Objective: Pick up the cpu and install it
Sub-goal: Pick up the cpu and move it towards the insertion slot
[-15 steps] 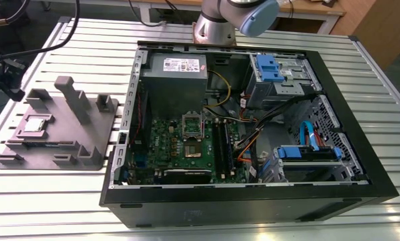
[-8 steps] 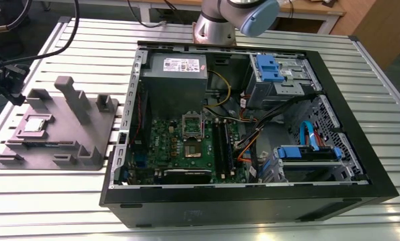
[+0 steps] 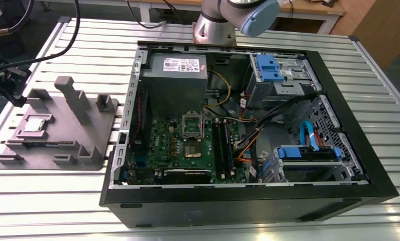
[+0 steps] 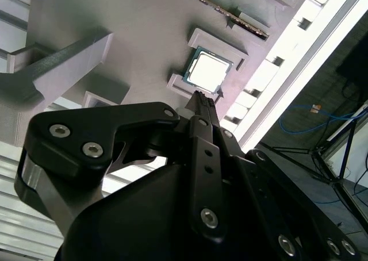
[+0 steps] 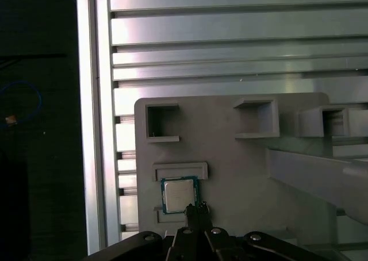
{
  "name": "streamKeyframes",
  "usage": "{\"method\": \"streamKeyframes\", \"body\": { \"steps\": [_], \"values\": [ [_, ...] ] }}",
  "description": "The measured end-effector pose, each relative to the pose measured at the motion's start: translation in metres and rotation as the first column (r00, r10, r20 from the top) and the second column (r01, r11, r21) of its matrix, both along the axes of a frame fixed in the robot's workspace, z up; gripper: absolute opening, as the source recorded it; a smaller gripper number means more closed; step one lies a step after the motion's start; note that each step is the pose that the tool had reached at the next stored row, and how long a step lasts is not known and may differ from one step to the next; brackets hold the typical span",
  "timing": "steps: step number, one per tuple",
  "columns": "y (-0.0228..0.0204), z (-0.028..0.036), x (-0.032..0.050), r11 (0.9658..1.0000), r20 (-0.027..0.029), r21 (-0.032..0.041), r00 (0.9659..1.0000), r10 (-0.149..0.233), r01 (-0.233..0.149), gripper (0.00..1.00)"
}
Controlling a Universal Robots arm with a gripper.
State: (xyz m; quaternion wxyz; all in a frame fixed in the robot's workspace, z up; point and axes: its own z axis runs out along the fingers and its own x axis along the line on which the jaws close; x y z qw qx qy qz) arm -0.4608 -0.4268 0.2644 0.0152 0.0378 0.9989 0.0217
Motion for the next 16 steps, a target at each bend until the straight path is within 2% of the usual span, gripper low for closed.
{"method": "streamKeyframes", "body": {
  "steps": [6, 16],
  "values": [
    [0.0, -0.0008, 0.0, 1.0, 0.0004, 0.0002, 1.0, 0.0, 0.0, 0.11],
    [0.0, -0.0119, -0.0003, 1.0, -0.0001, -0.004, 1.0, 0.0, 0.0, 0.11]
  ]
}}
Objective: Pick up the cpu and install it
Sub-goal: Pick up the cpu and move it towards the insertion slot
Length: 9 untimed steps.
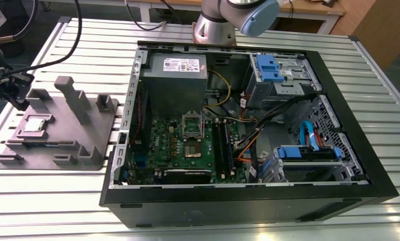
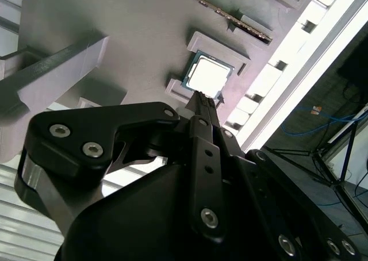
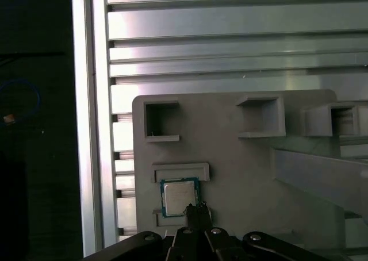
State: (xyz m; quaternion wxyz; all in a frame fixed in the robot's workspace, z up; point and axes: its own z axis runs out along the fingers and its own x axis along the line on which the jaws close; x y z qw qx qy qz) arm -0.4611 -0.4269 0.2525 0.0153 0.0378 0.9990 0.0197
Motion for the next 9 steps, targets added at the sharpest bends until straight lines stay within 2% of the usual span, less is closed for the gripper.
{"method": "streamKeyframes", "body": {
  "steps": [9],
  "values": [
    [0.0001, -0.0003, 0.0, 1.0, 0.0001, 0.0011, 1.0, 0.0, 0.0, 0.11]
  ]
}}
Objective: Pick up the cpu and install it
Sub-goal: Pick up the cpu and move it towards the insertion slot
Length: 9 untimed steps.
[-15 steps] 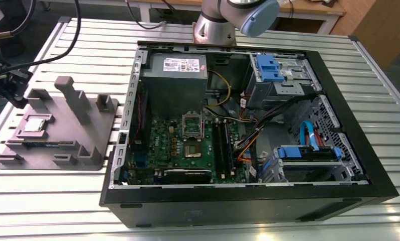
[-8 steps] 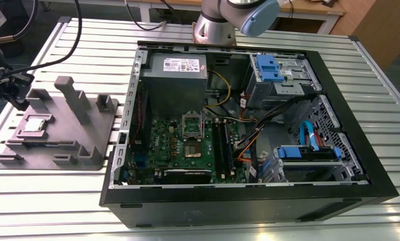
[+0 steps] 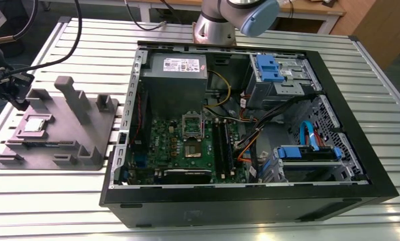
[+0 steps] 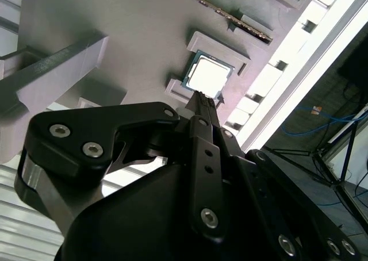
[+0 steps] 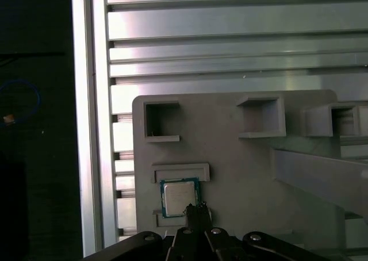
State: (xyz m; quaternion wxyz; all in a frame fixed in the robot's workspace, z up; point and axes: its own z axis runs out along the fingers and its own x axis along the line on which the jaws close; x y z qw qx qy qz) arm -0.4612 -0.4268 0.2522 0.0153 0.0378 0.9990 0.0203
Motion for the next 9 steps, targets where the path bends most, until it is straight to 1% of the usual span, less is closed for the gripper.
{"method": "streamKeyframes", "body": {
  "steps": [5, 6, 7, 9],
  "values": [
    [0.0, 0.0, 0.0, 1.0, 0.0, 0.0011, 1.0, 0.0, 0.0, 0.11],
    [0.0, 0.0, 0.0, 1.0, 0.0, 0.0013, 1.0, 0.0, 0.0, 0.16],
    [0.0, 0.0, 0.0, 1.0, 0.0, 0.0016, 1.0, 0.0, 0.0, 0.16],
    [0.0, 0.0, 0.0, 1.0, 0.0, 0.002, 1.0, 0.0, 0.0, 0.29]
  ]
}}
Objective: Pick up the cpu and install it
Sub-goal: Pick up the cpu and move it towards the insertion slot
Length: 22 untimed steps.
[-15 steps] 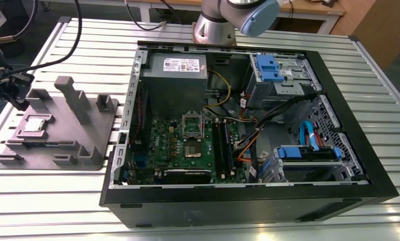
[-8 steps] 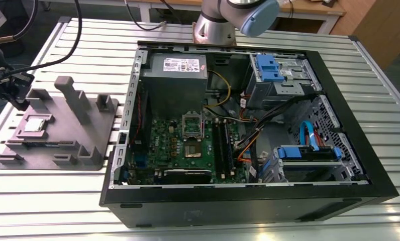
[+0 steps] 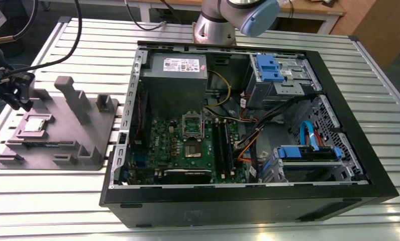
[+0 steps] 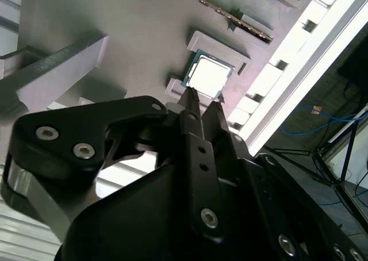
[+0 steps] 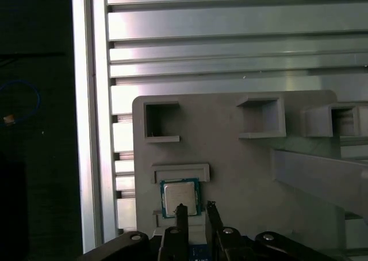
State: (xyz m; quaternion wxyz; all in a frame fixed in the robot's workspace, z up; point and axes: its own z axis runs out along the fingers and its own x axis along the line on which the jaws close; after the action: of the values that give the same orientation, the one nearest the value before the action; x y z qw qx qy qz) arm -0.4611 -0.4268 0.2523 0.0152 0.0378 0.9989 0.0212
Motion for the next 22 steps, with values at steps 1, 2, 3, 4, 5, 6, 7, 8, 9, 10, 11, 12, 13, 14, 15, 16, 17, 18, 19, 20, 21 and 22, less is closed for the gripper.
{"method": "streamKeyframes", "body": {
  "steps": [1, 2, 3, 4, 5, 6, 7, 8, 9, 10, 11, 12, 13, 14, 15, 16, 17, 18, 19, 20, 21, 22],
  "values": [
    [0.0, 0.0, 0.0, 1.0, 0.0001, 0.0002, 1.0, 0.0, 0.0, 0.29],
    [0.0, 0.0, 0.0, 1.0, 0.0, 0.0004, 1.0, 0.0, 0.0, 0.35],
    [0.0, 0.0, 0.0, 1.0, 0.0, 0.0007, 1.0, 0.0, 0.0, 0.35],
    [0.0, 0.0, 0.0, 1.0, 0.0, 0.0009, 1.0, 0.0, 0.0, 0.41],
    [0.0, 0.0, 0.0, 1.0, 0.0, 0.0011, 1.0, 0.0, 0.0, 0.41],
    [0.0, 0.0, 0.0, 1.0, 0.0, 0.0013, 1.0, 0.0, 0.0, 0.41],
    [0.0, 0.0, 0.0, 1.0, 0.0001, 0.0016, 1.0, 0.0, 0.0, 0.41],
    [0.0, 0.0, 0.0, 1.0, 0.0, 0.0017, 1.0, 0.0, 0.0, 0.41],
    [0.0, 0.0, 0.0, 1.0, 0.0, 0.002, 1.0, 0.0, 0.0, 0.41],
    [0.0, 0.0, 0.0, 1.0, 0.0001, 0.0022, 1.0, 0.0, 0.0, 0.41],
    [0.0, 0.0, 0.0, 1.0, 0.0, 0.0024, 1.0, 0.0, 0.0, 0.41],
    [0.0, 0.0, 0.0, 1.0, 0.0, 0.0027, 1.0, 0.0, 0.0, 0.41],
    [0.0, 0.0, 0.0, 1.0, 0.0, 0.0031, 1.0, 0.0, 0.0, 0.41],
    [0.0, 0.0, 0.0, 1.0, 0.0, 0.0035, 1.0, 0.0, 0.0, 0.41],
    [0.0, 0.0, 0.0, 1.0, 0.0, 0.0037, 1.0, 0.0, 0.0, 0.41],
    [0.0, 0.0, 0.0, 1.0, 0.0001, 0.0039, 1.0, 0.0, 0.0, 0.41],
    [0.0, -0.0002, 0.0, 1.0, 0.0001, 0.0039, 1.0, 0.0, 0.0, 0.41],
    [0.0, -0.0008, 0.0, 1.0, 0.0004, 0.0041, 1.0, 0.0, 0.0, 0.41],
    [0.0, -0.0016, 0.0, 1.0, 0.0003, 0.0041, 1.0, 0.0, 0.0, 0.41],
    [0.0, -0.0025, 0.0, 1.0, 0.0, 0.0039, 1.0, 0.0, 0.0, 0.41],
    [0.0, -0.0035, 0.0, 1.0, 0.0, 0.0039, 1.0, 0.0, 0.0, 0.41],
    [0.0, -0.0045, 0.0, 1.0, 0.0001, 0.004, 1.0, 0.0, 0.0, 0.41]
  ]
}}
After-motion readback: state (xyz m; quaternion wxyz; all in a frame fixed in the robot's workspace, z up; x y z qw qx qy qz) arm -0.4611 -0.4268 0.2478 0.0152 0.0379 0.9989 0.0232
